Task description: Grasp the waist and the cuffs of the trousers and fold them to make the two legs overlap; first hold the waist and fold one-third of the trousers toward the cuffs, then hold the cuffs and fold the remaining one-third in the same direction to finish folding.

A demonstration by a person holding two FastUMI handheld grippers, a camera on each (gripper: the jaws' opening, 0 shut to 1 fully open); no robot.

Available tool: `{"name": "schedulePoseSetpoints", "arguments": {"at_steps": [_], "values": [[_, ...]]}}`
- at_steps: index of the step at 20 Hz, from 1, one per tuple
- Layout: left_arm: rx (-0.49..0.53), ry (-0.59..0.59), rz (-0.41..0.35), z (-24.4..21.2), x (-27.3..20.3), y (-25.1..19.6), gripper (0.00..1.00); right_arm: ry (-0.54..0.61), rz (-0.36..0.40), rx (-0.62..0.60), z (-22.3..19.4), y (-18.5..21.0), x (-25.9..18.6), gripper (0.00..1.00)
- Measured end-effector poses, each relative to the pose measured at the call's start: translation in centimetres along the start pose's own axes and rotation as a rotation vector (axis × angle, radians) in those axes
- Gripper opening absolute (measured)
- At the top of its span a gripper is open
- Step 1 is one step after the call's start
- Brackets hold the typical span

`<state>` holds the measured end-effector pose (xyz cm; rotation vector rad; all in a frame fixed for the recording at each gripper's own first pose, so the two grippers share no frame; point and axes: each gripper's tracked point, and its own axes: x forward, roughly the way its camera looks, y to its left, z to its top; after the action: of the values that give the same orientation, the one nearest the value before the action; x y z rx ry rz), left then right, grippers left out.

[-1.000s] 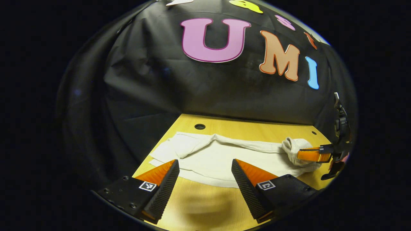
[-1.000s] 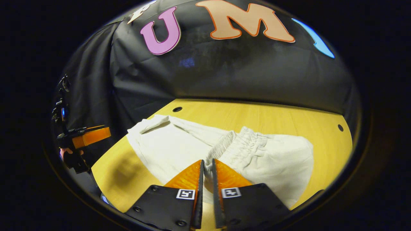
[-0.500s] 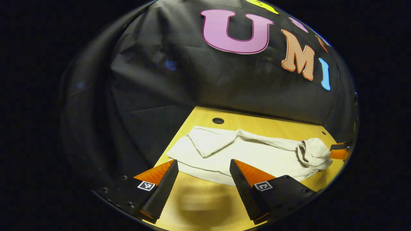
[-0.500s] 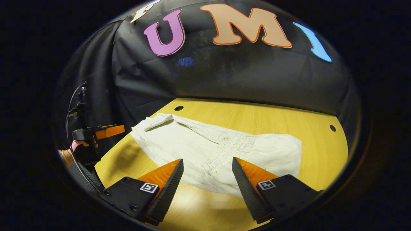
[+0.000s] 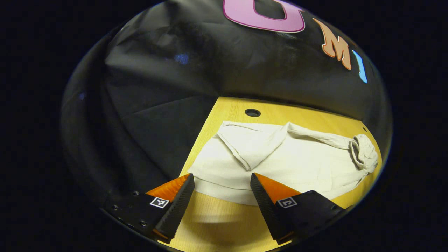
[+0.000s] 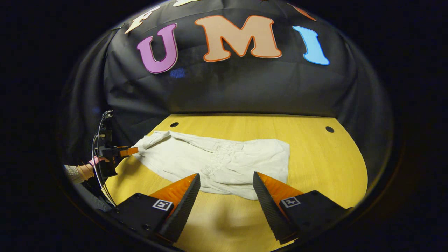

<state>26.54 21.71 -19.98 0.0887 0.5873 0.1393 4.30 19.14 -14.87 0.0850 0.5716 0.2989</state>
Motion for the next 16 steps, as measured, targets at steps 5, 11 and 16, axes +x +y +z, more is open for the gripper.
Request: {"name": "schedulePoseSetpoints", "arguments": {"at_steps": [5,11,16], "values": [[0.019,0.04,-0.002,-0.7,0.1,0.1,0.96,-0.013,-0.072,0.062,-0.1,-2.0,-1.9,0.92],[0.038,0.054,-0.014,-0.8,0.0,-0.1,0.95,-0.01,-0.115,0.073,-0.3,-3.2,-3.1,0.91],[0.038,0.061,-0.033,-1.0,-0.4,0.0,0.93,-0.004,-0.09,0.089,-0.5,-2.3,-2.8,0.92]]}}
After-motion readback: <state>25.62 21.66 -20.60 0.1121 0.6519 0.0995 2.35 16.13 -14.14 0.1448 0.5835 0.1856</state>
